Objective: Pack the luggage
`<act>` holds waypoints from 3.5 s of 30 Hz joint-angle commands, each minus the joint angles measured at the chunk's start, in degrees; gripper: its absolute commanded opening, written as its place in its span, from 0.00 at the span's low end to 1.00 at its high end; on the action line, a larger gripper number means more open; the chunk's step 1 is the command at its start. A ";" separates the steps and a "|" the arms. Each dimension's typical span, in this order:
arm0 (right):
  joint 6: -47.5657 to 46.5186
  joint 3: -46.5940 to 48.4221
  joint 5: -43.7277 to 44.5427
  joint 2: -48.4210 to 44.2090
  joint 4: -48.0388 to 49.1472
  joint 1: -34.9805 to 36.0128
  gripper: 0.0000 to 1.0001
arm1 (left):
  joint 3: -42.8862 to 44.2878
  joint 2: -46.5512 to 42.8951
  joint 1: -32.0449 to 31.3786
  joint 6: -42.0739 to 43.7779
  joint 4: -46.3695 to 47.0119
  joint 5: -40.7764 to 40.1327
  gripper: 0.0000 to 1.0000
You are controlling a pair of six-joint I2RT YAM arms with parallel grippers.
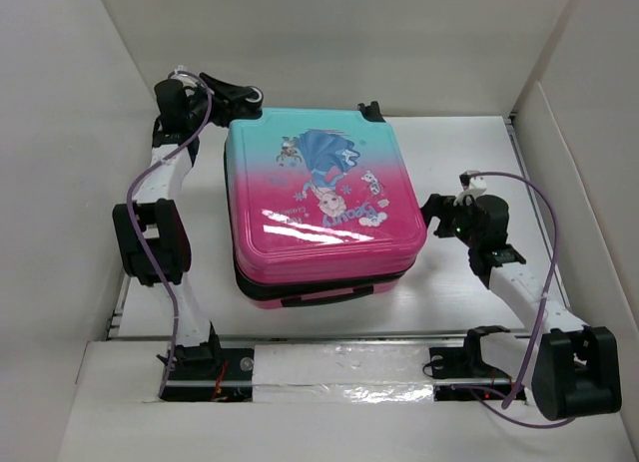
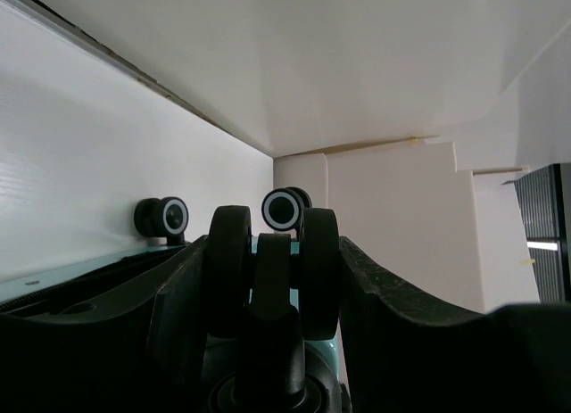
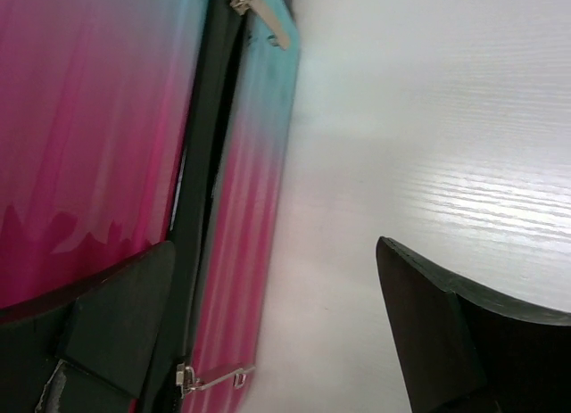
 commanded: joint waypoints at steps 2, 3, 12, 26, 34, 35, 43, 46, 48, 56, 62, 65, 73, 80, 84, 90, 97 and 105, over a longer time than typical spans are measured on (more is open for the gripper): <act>1.13 2.38 1.89 -0.46 -1.55 -0.57 1.00 | 1.30 -5.98 -1.29 1.29 -0.41 2.35 0.15; 0.95 2.82 1.71 -0.46 -2.34 -0.57 1.00 | 0.67 -6.16 -1.29 1.37 -0.41 2.35 0.15; -0.19 3.44 0.92 0.94 -3.58 -1.10 1.00 | -8.64 -9.41 1.26 5.77 -1.47 1.03 0.13; -0.54 3.09 2.06 1.39 -4.19 -1.10 1.00 | -5.41 -3.00 5.65 13.85 -8.75 -1.25 0.14; -0.02 2.21 2.94 0.42 -4.20 -0.58 0.99 | -2.41 0.96 5.66 16.23 -11.13 -1.25 0.62; 0.07 2.12 3.03 0.59 -4.11 -0.57 0.99 | -2.23 0.96 5.66 16.84 -11.31 -1.43 0.67; 1.74 -0.86 4.17 -2.74 -2.97 -0.57 0.84 | -0.56 -3.69 8.02 21.41 -16.14 -9.66 0.84; 3.32 -2.79 4.43 -5.28 -1.39 -0.57 0.65 | -5.99 -9.64 10.31 21.51 -15.36 -15.03 0.83; 4.46 -4.47 4.08 -6.08 -0.33 -0.57 0.51 | -13.11 -12.74 13.21 20.36 -12.47 -18.47 0.82; 6.92 -9.39 3.73 -6.61 3.62 -0.57 0.05 | -36.66 -21.80 15.51 19.39 -8.32 -20.69 0.40; 9.48 -13.52 6.01 -10.91 2.94 3.64 0.00 | -56.62 -31.55 13.93 15.53 0.29 -19.53 0.10; 8.33 -13.96 7.42 -12.24 0.47 5.22 0.00 | -61.37 -36.56 10.06 16.84 0.38 -20.06 0.07; 11.23 -16.69 8.56 -14.00 1.69 11.55 0.02 | -73.77 -52.46 7.59 18.69 0.73 -15.68 0.07; 14.92 -17.31 10.94 -4.87 11.43 19.98 0.02 | -72.46 -44.67 0.22 15.88 8.28 -13.20 0.05; 16.15 -14.50 12.43 -0.91 13.38 24.12 0.02 | -66.59 -37.20 -5.49 12.81 14.78 -14.87 0.05; 18.17 -8.53 13.14 6.03 17.32 27.37 0.02 | -55.70 -23.32 -10.95 7.01 24.09 -15.58 0.05; 21.34 -2.37 13.13 16.23 23.04 30.44 0.01 | -42.94 -11.11 -9.13 6.38 24.38 -12.86 0.05; 23.19 -0.52 13.22 20.10 28.58 30.45 0.03 | -30.83 3.05 0.02 4.19 22.47 -6.19 0.12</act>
